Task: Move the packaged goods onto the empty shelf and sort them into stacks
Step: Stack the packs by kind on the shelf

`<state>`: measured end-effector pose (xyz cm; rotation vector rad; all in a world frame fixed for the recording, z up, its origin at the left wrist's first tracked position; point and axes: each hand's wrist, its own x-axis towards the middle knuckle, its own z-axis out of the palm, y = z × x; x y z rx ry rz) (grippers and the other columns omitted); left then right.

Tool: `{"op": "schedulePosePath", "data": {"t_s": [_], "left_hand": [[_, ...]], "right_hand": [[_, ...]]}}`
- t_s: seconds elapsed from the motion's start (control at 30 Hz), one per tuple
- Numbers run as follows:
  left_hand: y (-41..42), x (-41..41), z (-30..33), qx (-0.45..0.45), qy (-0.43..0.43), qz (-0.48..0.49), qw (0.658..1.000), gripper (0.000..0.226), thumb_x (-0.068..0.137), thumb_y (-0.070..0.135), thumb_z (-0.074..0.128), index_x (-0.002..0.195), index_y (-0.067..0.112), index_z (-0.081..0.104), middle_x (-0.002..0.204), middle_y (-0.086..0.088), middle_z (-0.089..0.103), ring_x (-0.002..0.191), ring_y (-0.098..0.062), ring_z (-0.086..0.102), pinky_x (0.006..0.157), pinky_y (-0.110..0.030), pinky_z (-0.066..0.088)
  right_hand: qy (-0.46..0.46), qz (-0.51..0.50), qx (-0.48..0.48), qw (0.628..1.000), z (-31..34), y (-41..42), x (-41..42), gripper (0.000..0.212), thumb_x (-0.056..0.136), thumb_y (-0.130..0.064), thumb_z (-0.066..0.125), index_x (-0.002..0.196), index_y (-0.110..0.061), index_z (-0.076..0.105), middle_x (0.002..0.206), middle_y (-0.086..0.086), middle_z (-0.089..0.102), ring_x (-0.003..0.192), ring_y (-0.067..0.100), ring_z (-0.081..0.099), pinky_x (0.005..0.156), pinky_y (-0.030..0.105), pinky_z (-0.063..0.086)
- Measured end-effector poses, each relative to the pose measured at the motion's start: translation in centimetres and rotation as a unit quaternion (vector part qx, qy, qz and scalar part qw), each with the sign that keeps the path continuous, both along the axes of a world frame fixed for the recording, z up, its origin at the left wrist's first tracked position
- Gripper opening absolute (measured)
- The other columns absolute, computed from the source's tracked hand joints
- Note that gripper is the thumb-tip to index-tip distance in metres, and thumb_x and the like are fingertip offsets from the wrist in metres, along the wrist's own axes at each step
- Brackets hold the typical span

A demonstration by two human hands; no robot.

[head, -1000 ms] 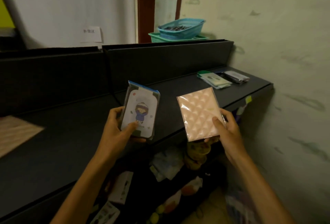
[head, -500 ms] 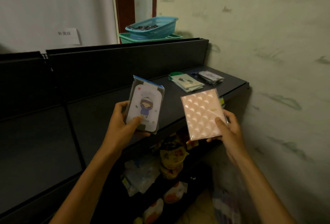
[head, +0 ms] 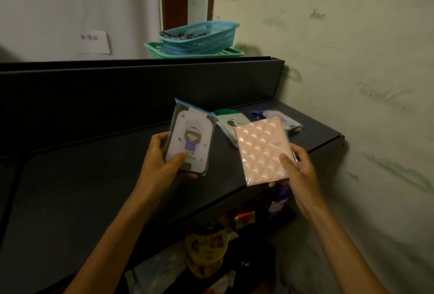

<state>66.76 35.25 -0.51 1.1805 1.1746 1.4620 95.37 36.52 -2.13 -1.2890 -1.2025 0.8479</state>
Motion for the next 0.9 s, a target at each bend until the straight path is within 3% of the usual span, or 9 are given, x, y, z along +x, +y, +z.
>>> {"op": "schedulePosePath", "data": {"t_s": [0.07, 0.27, 0.3, 0.43, 0.6, 0.73, 0.8, 0.9], "left_hand": [[1.6, 0.5, 0.2, -0.002, 0.005, 0.011, 1.0, 0.046, 0.087, 0.007, 0.059, 0.124, 0.025, 0.04, 0.113, 0.008, 0.055, 0.088, -0.013, 0.067, 0.057, -0.027, 0.057], [3.8, -0.3, 0.7, 0.012, 0.022, 0.061, 0.998, 0.044, 0.087, 0.006, 0.058, 0.123, 0.024, 0.04, 0.121, 0.002, 0.054, 0.096, -0.019, 0.064, 0.057, -0.026, 0.057], [3.8, -0.7, 0.7, 0.012, 0.024, 0.073, 0.997, 0.044, 0.087, 0.006, 0.058, 0.123, 0.024, 0.04, 0.122, 0.001, 0.054, 0.097, -0.02, 0.064, 0.056, -0.026, 0.057], [3.6, -2.0, 0.2, -0.002, 0.023, 0.127, 0.992, 0.046, 0.087, 0.005, 0.058, 0.125, 0.023, 0.04, 0.124, -0.003, 0.054, 0.099, -0.021, 0.063, 0.056, -0.025, 0.057], [2.9, -2.5, 0.0, -0.025, 0.007, 0.187, 0.982, 0.048, 0.086, 0.003, 0.059, 0.126, 0.023, 0.04, 0.124, -0.003, 0.054, 0.097, -0.02, 0.063, 0.054, -0.024, 0.056], [2.4, -2.1, 0.0, -0.032, -0.006, 0.221, 0.975, 0.046, 0.086, 0.002, 0.059, 0.123, 0.024, 0.041, 0.122, -0.003, 0.055, 0.097, -0.021, 0.064, 0.056, -0.029, 0.058], [2.1, -1.7, 0.2, -0.035, -0.002, 0.248, 0.968, 0.047, 0.086, 0.001, 0.059, 0.124, 0.024, 0.041, 0.121, -0.001, 0.054, 0.095, -0.019, 0.064, 0.055, -0.027, 0.057], [1.7, -1.2, 0.2, -0.034, 0.008, 0.276, 0.96, 0.049, 0.087, 0.001, 0.058, 0.126, 0.022, 0.04, 0.12, 0.0, 0.053, 0.092, -0.017, 0.063, 0.052, -0.021, 0.055]], "right_hand": [[-0.001, 0.008, -0.008, 1.0, 0.3, 2.3, 0.3, 0.032, 0.095, -0.025, 0.053, 0.126, -0.03, 0.048, 0.121, 0.0, 0.057, 0.102, 0.02, 0.062, 0.077, 0.043, 0.058], [-0.011, 0.067, -0.018, 0.998, 0.9, 8.3, -1.6, 0.034, 0.094, -0.026, 0.055, 0.126, -0.03, 0.047, 0.12, -0.002, 0.057, 0.1, 0.016, 0.062, 0.08, 0.051, 0.057], [-0.015, 0.084, -0.019, 0.996, 0.8, 9.1, -2.1, 0.033, 0.094, -0.025, 0.055, 0.125, -0.03, 0.047, 0.119, -0.002, 0.056, 0.1, 0.015, 0.062, 0.079, 0.049, 0.058], [-0.025, 0.144, -0.011, 0.989, 0.5, 11.5, -4.7, 0.026, 0.095, -0.019, 0.053, 0.117, -0.031, 0.046, 0.11, -0.008, 0.057, 0.091, 0.005, 0.061, 0.062, 0.016, 0.051], [-0.05, 0.21, -0.027, 0.976, 0.2, 14.2, -7.4, 0.029, 0.095, -0.019, 0.052, 0.123, -0.023, 0.046, 0.117, 0.0, 0.055, 0.096, 0.007, 0.058, 0.067, 0.019, 0.046], [-0.078, 0.241, -0.046, 0.966, -0.3, 15.4, -9.2, 0.03, 0.095, -0.015, 0.051, 0.125, -0.015, 0.045, 0.111, 0.001, 0.055, 0.082, 0.001, 0.054, 0.051, 0.005, 0.042], [-0.084, 0.264, -0.069, 0.958, -0.7, 15.7, -9.7, 0.033, 0.095, -0.017, 0.052, 0.127, -0.015, 0.044, 0.114, 0.003, 0.055, 0.083, 0.005, 0.056, 0.051, 0.008, 0.044], [-0.148, 0.28, -0.074, 0.946, -1.0, 15.8, -10.0, 0.037, 0.094, -0.023, 0.053, 0.129, -0.019, 0.042, 0.12, 0.005, 0.055, 0.092, 0.012, 0.057, 0.067, 0.025, 0.048]]}}
